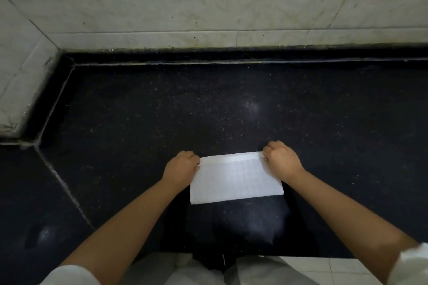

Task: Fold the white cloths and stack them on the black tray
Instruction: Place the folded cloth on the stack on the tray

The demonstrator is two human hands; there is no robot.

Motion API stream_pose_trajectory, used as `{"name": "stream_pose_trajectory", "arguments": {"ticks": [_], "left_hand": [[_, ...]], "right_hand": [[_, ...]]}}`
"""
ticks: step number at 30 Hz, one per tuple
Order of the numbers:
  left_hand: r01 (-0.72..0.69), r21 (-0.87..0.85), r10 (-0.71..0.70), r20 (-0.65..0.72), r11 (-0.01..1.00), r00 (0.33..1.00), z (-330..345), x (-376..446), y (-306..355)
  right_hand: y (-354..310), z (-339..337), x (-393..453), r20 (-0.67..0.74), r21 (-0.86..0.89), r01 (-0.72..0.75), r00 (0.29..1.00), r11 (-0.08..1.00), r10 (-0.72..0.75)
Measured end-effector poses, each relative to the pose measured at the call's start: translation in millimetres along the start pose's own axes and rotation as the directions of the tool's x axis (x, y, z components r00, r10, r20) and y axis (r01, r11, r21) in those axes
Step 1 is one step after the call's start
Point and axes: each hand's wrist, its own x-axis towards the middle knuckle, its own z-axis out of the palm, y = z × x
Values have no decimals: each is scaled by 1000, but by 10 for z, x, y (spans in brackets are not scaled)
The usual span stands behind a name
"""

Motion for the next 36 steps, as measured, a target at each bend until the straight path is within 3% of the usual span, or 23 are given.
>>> {"name": "stream_pose_trajectory", "arguments": {"ticks": [3, 7, 9, 11, 13, 14, 16, 18, 21, 23, 26, 28, 30, 32, 36], "left_hand": [[-24, 38, 22, 60, 999, 998, -21, 29, 2], [-38, 51, 34, 78, 998, 996, -221, 41, -41], [-161, 132, 178, -130, 978, 975, -462, 9, -87], [-304, 271, 376, -275, 914, 885, -695, -44, -157], [-389, 317, 495, -415, 865, 763, -843, -94, -232], [-420, 335, 536, -473, 843, 699, -835, -122, -267], [-432, 361, 563, -516, 826, 645, -728, -206, -309], [-442, 383, 578, -406, 811, 708, -398, -292, -315], [-396, 389, 430, -1, 832, 903, 85, -464, -238], [-320, 328, 334, 15, 889, 943, 238, -545, -233], [-253, 235, 293, -157, 939, 943, 238, -522, -215], [-160, 178, 201, -242, 971, 949, 135, -443, -116], [-33, 54, 40, -144, 998, 989, 59, -323, 22], [73, 60, -74, 18, 995, 997, 55, -237, 99], [111, 115, -126, 129, 987, 984, 252, -189, 95]], "right_hand": [[-66, -68, 36, 70, -65, 4, 998, 998, 1], [-74, -348, 73, 101, 7, 36, 994, 999, -36], [-43, -564, 33, -30, 79, 79, 997, 994, -77], [-46, -770, -73, -279, 33, 199, 943, 979, -183], [-9, -849, -196, -465, -57, 294, 838, 954, -286], [14, -803, -275, -517, -79, 314, 798, 946, -309], [39, -563, -400, -569, -101, 282, 771, 954, -288], [29, -171, -529, -536, -114, 195, 813, 974, -225], [-49, 313, -723, -365, -134, 67, 924, 989, -112], [-84, 432, -812, -334, -3, -22, 942, 1000, 20], [-154, 333, -833, -301, 222, -250, 902, 943, 310], [-206, 232, -722, -153, 249, -417, 874, 874, 461], [-255, 196, -604, -44, 174, -502, 855, 847, 516], [-314, 207, -508, 5, 107, -528, 848, 843, 530], [-412, 222, -440, 19, 126, -574, 817, 809, 577]]}}
